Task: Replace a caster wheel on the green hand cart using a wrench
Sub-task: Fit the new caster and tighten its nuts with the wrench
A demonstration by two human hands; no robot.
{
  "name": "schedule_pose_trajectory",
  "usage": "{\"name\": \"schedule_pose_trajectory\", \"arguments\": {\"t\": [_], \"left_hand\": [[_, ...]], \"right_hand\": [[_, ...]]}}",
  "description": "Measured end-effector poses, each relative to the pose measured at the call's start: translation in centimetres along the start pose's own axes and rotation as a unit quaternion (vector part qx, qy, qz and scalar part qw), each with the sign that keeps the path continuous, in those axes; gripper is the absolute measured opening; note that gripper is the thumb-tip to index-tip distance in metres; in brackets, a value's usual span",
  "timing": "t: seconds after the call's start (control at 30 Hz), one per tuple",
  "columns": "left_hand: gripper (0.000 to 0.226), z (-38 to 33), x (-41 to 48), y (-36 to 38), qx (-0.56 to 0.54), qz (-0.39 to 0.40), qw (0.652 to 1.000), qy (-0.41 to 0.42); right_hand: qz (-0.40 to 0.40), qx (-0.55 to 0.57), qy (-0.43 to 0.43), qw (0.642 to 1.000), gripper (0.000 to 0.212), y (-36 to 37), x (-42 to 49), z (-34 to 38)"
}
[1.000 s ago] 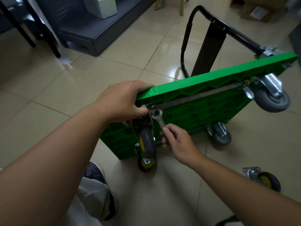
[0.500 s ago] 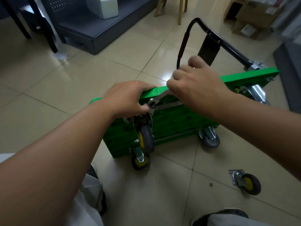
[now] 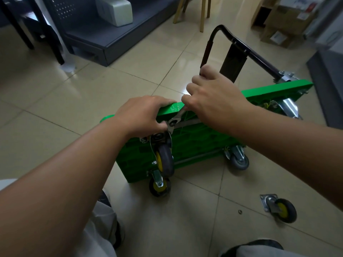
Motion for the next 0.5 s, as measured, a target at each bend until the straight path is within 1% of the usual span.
{"name": "schedule_pose_trajectory", "arguments": {"t": [0.1,0.2,0.27,0.33,0.4,0.43,0.47,0.5], "left_hand": [[0.065,0.0,0.0,0.0,0.003,-0.002,1.0,-0.001],[0.069,0.0,0.0,0.0,0.008,-0.004,1.0,-0.007],[0.069,0.0,0.0,0.0,0.006,-0.005,1.0,-0.006],[0.068,0.0,0.0,0.0,0.002,-0.006,1.0,-0.002],[0.068,0.0,0.0,0.0,0.001,-0.006,1.0,-0.001],[0.067,0.1,0.0,0.1,0.001,-0.006,1.0,-0.002],[0.067,0.1,0.0,0.1,0.0,-0.006,1.0,-0.002],[0.067,0.1,0.1,0.1,0.0,-0.005,1.0,-0.002]], "right_hand": [[-0.014,0.006,0.013,1.0,0.022,0.4,-0.5,0.2],[0.0,0.032,0.058,0.998,0.016,2.6,-1.8,0.3],[0.013,0.076,0.101,0.992,0.016,4.3,-2.9,0.6],[0.019,0.143,0.15,0.978,0.022,5.9,-4.0,1.5],[0.008,0.221,0.211,0.952,0.027,7.0,-5.2,2.9],[0.008,0.264,0.247,0.932,0.029,7.5,-5.8,3.7],[0.016,0.314,0.287,0.905,0.031,8.2,-6.2,4.7],[0.038,0.376,0.32,0.869,0.032,9.0,-6.4,5.9]]}}
Point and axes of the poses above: each hand's wrist, its own x-axis towards the middle knuckle, its own y-axis out of the palm, z = x × y, the point moved 6 cm from there along x, towards the middle knuckle, and after that the axes turned 3 degrees about -x, right-handed, at the moved point
